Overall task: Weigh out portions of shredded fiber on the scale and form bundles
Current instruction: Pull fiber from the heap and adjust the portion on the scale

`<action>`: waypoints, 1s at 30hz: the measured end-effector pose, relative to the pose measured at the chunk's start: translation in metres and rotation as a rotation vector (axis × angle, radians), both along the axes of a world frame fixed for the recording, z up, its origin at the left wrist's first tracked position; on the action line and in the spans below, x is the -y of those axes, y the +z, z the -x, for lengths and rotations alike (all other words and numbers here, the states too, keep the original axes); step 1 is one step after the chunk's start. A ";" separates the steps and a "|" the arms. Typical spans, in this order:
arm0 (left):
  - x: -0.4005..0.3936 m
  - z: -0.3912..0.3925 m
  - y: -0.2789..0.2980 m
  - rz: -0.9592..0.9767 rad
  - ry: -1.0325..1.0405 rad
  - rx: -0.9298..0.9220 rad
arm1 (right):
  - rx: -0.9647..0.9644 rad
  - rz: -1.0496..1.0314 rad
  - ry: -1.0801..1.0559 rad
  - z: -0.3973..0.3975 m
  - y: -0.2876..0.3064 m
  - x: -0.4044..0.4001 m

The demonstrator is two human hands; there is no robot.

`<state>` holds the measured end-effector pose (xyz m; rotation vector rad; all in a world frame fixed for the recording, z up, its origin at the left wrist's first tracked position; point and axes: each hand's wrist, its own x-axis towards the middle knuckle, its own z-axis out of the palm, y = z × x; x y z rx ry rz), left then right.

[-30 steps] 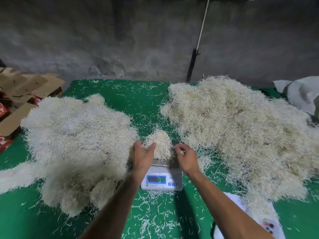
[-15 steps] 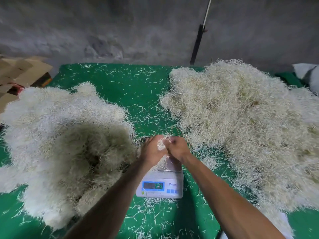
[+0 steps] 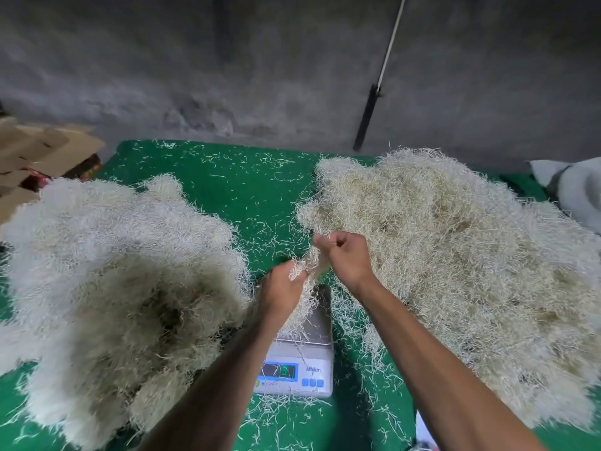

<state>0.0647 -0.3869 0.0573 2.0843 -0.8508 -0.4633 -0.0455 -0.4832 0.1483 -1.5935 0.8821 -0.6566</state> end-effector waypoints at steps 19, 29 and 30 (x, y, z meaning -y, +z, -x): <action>0.001 0.021 0.062 -0.132 -0.119 0.009 | -0.325 0.056 -0.117 -0.027 -0.027 0.017; -0.014 0.005 0.056 -0.045 -0.113 0.192 | -0.452 -0.182 -0.328 -0.052 -0.039 0.065; -0.018 0.006 0.054 -0.011 -0.084 0.207 | -0.467 -0.168 -0.359 -0.044 -0.035 0.076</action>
